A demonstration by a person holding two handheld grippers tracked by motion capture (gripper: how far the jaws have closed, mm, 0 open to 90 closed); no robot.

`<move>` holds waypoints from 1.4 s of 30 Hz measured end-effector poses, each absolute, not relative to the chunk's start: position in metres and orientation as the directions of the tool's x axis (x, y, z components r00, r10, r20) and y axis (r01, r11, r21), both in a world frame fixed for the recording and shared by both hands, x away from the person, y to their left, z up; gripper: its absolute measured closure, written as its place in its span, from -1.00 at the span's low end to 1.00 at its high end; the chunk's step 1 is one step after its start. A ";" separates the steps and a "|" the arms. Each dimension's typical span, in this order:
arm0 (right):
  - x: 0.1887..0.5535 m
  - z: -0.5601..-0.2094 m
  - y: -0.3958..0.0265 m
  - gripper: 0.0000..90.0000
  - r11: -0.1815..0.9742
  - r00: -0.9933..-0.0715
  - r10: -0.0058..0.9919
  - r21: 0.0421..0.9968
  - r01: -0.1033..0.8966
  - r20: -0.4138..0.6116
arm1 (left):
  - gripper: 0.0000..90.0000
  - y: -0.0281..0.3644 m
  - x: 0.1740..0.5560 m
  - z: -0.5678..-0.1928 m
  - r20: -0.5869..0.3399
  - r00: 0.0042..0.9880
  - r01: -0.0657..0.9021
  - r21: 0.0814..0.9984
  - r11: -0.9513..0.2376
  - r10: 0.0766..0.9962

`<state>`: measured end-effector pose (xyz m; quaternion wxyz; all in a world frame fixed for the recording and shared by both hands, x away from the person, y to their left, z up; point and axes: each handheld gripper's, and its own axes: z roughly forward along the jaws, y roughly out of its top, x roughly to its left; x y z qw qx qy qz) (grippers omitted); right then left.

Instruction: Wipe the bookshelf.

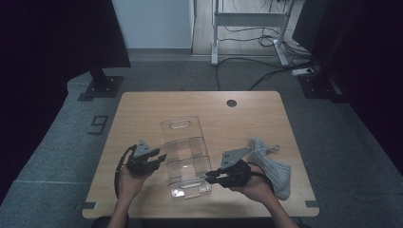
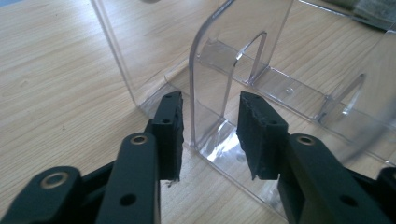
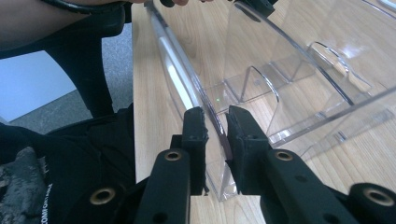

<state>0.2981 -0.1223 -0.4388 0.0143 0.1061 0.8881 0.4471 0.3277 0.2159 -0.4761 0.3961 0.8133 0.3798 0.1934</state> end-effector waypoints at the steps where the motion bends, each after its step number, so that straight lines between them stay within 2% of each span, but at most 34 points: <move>1: 0.297 -0.439 -0.121 0.74 0.579 -0.977 0.205 0.797 0.174 0.064 | 0.30 0.217 0.328 -0.476 0.017 0.634 0.464 0.792 -0.397 0.773; 11: 0.300 -0.439 -0.122 0.76 0.563 -0.964 0.258 0.802 0.202 0.062 | 0.04 0.218 0.327 -0.476 0.021 0.644 0.457 0.791 -0.407 0.764; 16: 0.303 -0.440 -0.127 0.78 0.545 -0.945 0.322 0.804 0.238 0.061 | -0.02 0.217 0.326 -0.475 0.027 0.647 0.450 0.793 -0.410 0.762; 29: 0.310 -0.439 -0.135 0.83 0.529 -0.909 0.414 0.803 0.275 0.039 | -0.18 0.215 0.319 -0.460 -0.007 0.668 0.432 0.818 -0.380 0.744; 42: 0.307 -0.439 -0.115 0.92 0.542 -0.902 0.431 0.800 0.255 -0.005 | -0.28 0.202 0.314 -0.454 -0.018 0.705 0.403 0.833 -0.380 0.709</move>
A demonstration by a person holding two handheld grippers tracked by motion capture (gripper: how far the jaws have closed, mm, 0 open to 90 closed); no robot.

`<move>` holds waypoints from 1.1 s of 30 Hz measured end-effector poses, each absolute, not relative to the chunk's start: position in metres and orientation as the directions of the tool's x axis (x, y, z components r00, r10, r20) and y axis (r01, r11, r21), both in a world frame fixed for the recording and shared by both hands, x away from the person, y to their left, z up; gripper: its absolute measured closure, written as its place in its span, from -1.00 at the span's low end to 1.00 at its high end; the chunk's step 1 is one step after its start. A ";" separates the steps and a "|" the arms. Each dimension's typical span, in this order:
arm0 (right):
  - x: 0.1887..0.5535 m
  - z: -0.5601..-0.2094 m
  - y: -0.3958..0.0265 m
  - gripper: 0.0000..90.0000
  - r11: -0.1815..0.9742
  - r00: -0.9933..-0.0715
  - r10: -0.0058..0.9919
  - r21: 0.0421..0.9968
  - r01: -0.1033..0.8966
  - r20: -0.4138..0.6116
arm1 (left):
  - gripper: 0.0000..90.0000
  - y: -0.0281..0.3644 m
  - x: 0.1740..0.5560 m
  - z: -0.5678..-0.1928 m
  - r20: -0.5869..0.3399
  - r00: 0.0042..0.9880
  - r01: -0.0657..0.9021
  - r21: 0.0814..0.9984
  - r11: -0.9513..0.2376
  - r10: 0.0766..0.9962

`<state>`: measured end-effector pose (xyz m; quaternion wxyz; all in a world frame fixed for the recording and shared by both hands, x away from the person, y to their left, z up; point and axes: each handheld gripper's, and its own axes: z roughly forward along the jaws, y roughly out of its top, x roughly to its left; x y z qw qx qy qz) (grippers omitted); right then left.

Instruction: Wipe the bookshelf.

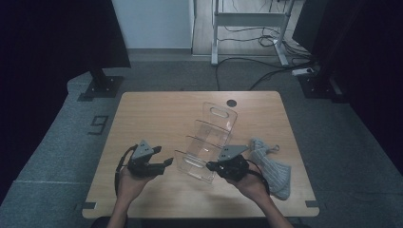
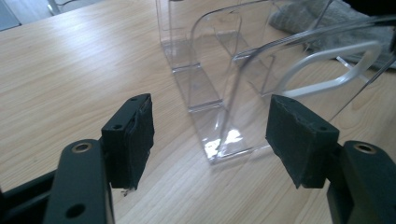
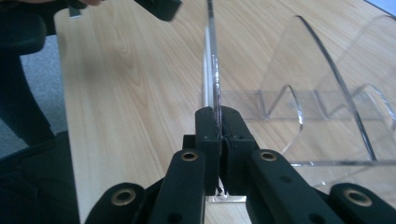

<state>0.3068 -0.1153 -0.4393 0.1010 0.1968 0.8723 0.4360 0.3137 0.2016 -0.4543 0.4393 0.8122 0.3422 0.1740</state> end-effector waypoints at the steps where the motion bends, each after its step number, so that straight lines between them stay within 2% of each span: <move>1: 0.307 -0.440 -0.114 0.89 0.542 -0.905 0.425 0.802 0.251 -0.004 | -0.28 0.200 0.313 -0.454 -0.015 0.706 0.400 0.833 -0.381 0.708; 5: 0.306 -0.440 -0.114 0.69 0.549 -0.912 0.411 0.796 0.254 0.007 | -0.28 0.193 0.313 -0.455 -0.015 0.713 0.394 0.836 -0.383 0.701; 7: 0.307 -0.438 -0.117 0.67 0.542 -0.912 0.409 0.798 0.263 0.022 | -0.28 0.189 0.313 -0.457 -0.011 0.716 0.392 0.834 -0.388 0.698; 10: 0.306 -0.436 -0.121 0.69 0.536 -0.911 0.411 0.801 0.267 0.029 | -0.28 0.186 0.313 -0.457 -0.004 0.717 0.391 0.831 -0.396 0.697; 13: 0.307 -0.433 -0.126 0.88 0.525 -0.907 0.418 0.802 0.285 0.049 | -0.27 0.181 0.313 -0.459 -0.010 0.712 0.392 0.835 -0.386 0.702; 15: 0.307 -0.434 -0.125 0.92 0.521 -0.908 0.414 0.804 0.286 0.055 | -0.27 0.179 0.313 -0.460 -0.007 0.710 0.391 0.836 -0.385 0.704; 20: 0.305 -0.434 -0.119 0.92 0.526 -0.910 0.412 0.805 0.274 0.040 | -0.16 0.176 0.314 -0.461 -0.017 0.713 0.395 0.835 -0.382 0.701; 33: 0.299 -0.434 -0.101 0.90 0.519 -0.913 0.404 0.809 0.276 0.052 | -0.16 0.168 0.317 -0.467 -0.001 0.666 0.407 0.839 -0.362 0.746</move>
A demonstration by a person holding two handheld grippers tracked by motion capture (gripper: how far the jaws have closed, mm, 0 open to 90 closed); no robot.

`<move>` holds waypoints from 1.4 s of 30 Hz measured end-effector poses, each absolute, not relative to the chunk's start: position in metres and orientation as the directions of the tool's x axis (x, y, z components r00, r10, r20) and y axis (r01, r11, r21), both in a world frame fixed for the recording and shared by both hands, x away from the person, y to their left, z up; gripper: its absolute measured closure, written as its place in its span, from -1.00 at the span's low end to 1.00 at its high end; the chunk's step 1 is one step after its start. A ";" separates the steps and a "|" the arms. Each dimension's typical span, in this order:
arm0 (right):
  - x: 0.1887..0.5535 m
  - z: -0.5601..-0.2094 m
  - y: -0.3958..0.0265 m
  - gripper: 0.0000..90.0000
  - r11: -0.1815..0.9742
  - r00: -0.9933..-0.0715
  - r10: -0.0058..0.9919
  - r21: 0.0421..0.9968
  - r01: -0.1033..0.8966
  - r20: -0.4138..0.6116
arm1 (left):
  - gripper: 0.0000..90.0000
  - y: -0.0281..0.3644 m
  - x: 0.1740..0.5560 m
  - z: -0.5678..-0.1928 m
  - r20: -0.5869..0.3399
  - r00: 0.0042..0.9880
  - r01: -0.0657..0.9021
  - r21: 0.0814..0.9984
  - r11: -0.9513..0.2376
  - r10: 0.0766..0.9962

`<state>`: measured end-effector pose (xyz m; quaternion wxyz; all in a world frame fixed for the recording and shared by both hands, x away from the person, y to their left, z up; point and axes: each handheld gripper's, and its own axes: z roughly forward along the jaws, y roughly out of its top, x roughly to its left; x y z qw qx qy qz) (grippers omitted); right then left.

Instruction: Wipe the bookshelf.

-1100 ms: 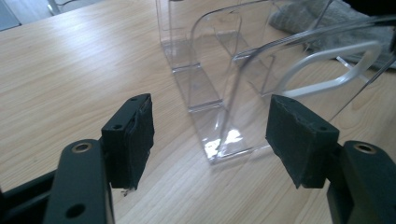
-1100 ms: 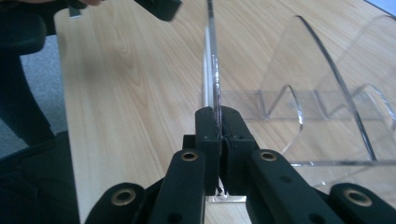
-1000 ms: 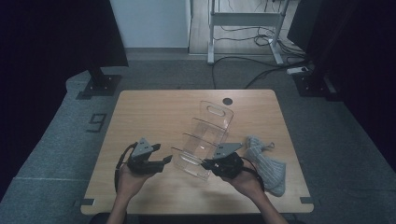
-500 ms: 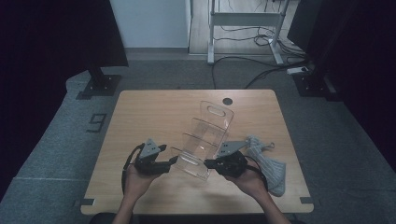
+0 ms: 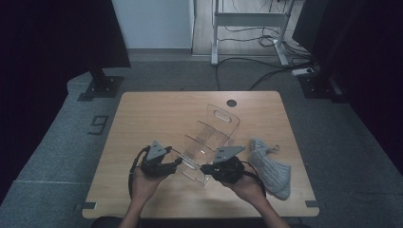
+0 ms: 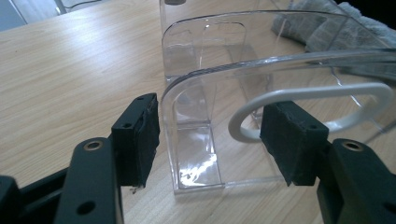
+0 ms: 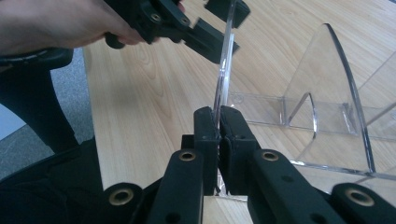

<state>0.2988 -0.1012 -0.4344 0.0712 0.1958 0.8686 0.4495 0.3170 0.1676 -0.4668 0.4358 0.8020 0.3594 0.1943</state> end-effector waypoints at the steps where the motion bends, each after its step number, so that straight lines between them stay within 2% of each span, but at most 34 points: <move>1: 0.299 -0.434 -0.101 0.90 0.519 -0.913 0.404 0.809 0.276 0.052 | -0.16 0.168 0.317 -0.467 -0.001 0.666 0.407 0.839 -0.362 0.746; 10: 0.295 -0.434 -0.095 0.87 0.529 -0.918 0.393 0.806 0.266 0.046 | -0.02 0.165 0.317 -0.471 0.027 0.649 0.401 0.838 -0.371 0.760; 11: 0.295 -0.434 -0.095 0.73 0.539 -0.920 0.389 0.802 0.259 0.036 | -0.01 0.165 0.317 -0.471 0.032 0.651 0.395 0.839 -0.374 0.759; 19: 0.298 -0.427 -0.110 0.39 0.520 -0.910 0.413 0.808 0.276 0.045 | -0.01 0.173 0.319 -0.470 0.049 0.641 0.398 0.832 -0.386 0.766; 26: 0.312 -0.430 -0.134 0.09 0.528 -0.865 0.500 0.780 0.336 0.034 | -0.04 0.183 0.322 -0.469 0.052 0.621 0.408 0.830 -0.380 0.782; 31: 0.320 -0.435 -0.149 0.02 0.528 -0.840 0.541 0.762 0.375 0.039 | -0.04 0.184 0.322 -0.470 0.043 0.623 0.410 0.832 -0.373 0.781; 42: 0.338 -0.443 -0.195 -0.28 0.481 -0.739 0.672 0.730 0.485 0.048 | -0.02 0.191 0.321 -0.468 0.050 0.616 0.418 0.825 -0.380 0.786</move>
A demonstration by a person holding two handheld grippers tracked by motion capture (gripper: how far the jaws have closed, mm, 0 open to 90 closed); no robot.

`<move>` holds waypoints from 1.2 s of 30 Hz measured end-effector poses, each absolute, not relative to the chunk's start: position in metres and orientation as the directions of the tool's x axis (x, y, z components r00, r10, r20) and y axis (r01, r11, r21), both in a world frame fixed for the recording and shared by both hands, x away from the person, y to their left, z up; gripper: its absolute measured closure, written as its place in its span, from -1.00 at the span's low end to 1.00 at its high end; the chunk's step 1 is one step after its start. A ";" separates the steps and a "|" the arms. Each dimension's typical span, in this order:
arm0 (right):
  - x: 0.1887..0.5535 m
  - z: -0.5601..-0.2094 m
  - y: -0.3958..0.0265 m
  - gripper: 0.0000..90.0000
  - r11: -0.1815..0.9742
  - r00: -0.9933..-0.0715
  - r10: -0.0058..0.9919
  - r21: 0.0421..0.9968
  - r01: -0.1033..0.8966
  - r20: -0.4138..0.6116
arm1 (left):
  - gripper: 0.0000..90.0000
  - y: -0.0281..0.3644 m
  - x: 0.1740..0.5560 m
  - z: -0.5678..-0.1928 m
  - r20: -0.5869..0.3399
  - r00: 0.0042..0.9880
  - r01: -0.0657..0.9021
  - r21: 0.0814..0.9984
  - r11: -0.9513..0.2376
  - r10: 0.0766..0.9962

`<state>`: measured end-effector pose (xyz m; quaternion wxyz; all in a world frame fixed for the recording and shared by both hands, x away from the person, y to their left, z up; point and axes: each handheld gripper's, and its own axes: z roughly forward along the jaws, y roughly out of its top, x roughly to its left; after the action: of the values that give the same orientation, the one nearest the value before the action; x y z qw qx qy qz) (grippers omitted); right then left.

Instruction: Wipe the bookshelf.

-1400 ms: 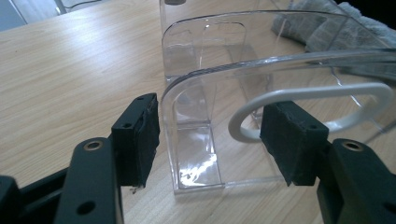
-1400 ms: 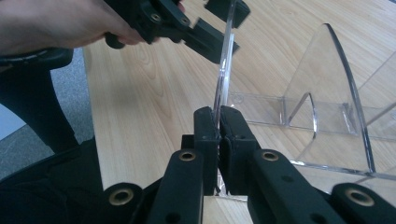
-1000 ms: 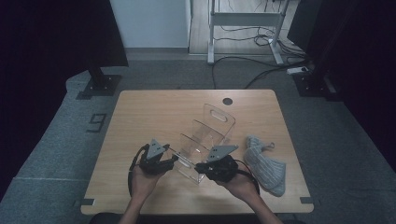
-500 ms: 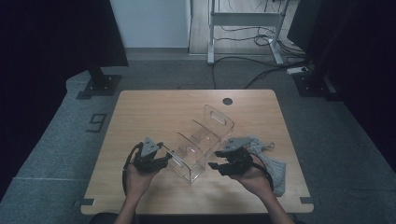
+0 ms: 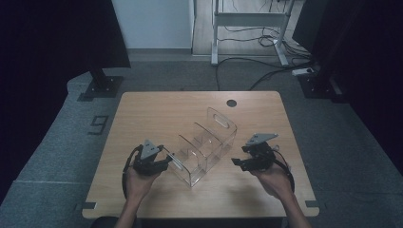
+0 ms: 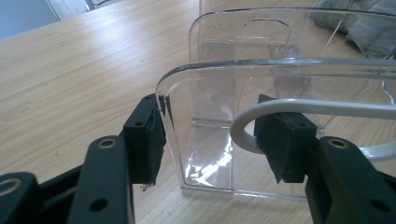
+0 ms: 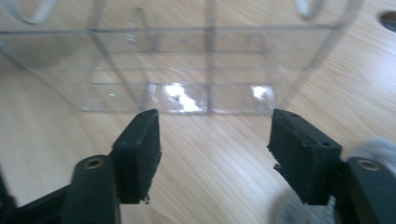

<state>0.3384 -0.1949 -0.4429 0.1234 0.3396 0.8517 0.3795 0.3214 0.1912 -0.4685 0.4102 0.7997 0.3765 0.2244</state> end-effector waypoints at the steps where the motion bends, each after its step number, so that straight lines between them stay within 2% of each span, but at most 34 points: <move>1: 0.340 -0.444 -0.198 -0.31 0.478 -0.729 0.682 0.727 0.493 0.046 | -0.02 0.192 0.321 -0.468 0.048 0.616 0.420 0.825 -0.379 0.786; 12: 0.357 -0.467 -0.249 -0.42 0.415 -0.590 0.807 0.688 0.596 0.025 | -0.02 0.196 0.323 -0.469 0.007 0.628 0.437 0.824 -0.360 0.779; 19: 0.370 -0.492 -0.255 -0.43 0.461 -0.582 0.812 0.649 0.605 -0.034 | -0.01 0.197 0.323 -0.468 0.004 0.633 0.440 0.821 -0.363 0.774; 22: 0.375 -0.502 -0.254 -0.33 0.477 -0.590 0.807 0.631 0.612 -0.039 | -0.01 0.199 0.323 -0.468 0.005 0.635 0.440 0.820 -0.367 0.772; 26: 0.377 -0.511 -0.255 -0.15 0.513 -0.584 0.806 0.608 0.606 -0.098 | -0.01 0.201 0.323 -0.468 0.005 0.639 0.440 0.818 -0.370 0.770; 34: 0.384 -0.523 -0.258 0.17 0.441 -0.552 0.833 0.575 0.689 0.023 | 0.00 0.203 0.322 -0.468 -0.001 0.643 0.440 0.818 -0.370 0.765; 36: 0.383 -0.521 -0.257 0.27 0.450 -0.557 0.831 0.568 0.689 0.018 | 0.00 0.204 0.321 -0.468 -0.002 0.645 0.440 0.818 -0.370 0.764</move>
<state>0.3833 -0.2570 -0.5215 0.1328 0.4518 0.8409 0.2666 0.3206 0.2041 -0.4676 0.4186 0.8046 0.3742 0.1932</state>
